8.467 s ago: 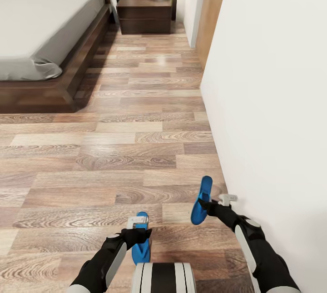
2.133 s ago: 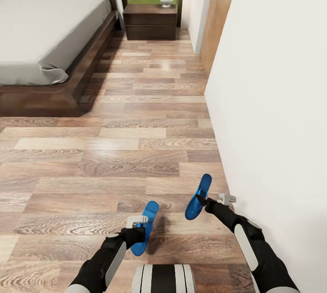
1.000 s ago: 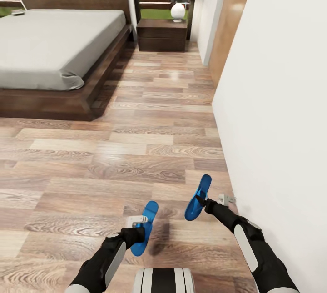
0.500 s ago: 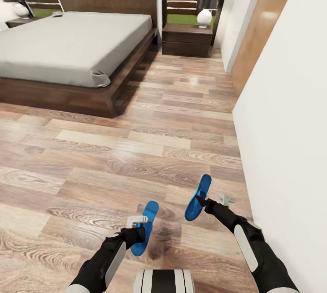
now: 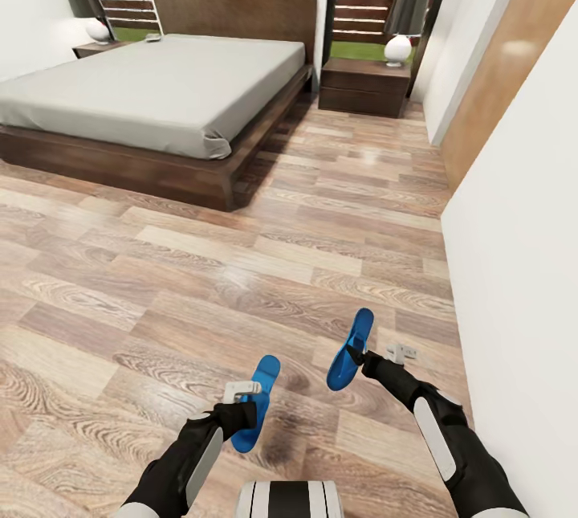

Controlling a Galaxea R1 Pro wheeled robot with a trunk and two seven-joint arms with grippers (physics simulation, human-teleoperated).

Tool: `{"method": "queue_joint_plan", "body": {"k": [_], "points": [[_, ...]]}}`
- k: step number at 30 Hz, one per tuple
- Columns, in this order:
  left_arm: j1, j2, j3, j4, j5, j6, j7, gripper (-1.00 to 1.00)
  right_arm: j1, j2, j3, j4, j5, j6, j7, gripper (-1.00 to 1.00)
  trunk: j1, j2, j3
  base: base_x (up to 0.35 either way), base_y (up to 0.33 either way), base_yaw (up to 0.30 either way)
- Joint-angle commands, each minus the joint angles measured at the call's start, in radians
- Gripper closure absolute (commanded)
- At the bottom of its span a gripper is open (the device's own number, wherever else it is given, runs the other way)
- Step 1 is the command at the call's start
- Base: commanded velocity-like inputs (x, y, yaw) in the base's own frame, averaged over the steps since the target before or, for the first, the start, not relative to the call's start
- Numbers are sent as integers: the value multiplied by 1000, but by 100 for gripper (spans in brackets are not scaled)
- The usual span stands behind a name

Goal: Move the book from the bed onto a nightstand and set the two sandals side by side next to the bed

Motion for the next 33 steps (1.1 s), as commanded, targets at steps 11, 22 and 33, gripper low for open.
{"method": "queue_joint_plan", "body": {"k": [11,22,33], "points": [[0,3,2,1,10,5,-2,100,0,0,-1,-1,-8,7,2,100,-4,2,30,0,0,8],[7,205,84,12,10,4,-437,100,0,-5,-1,170,-7,7,1,100,-9,4,73,0,0,0],[15,222,84,189,6,-152,-515,100,0,-12,0,382,-5,3,1,100,-14,7,115,0,0,0]]}}
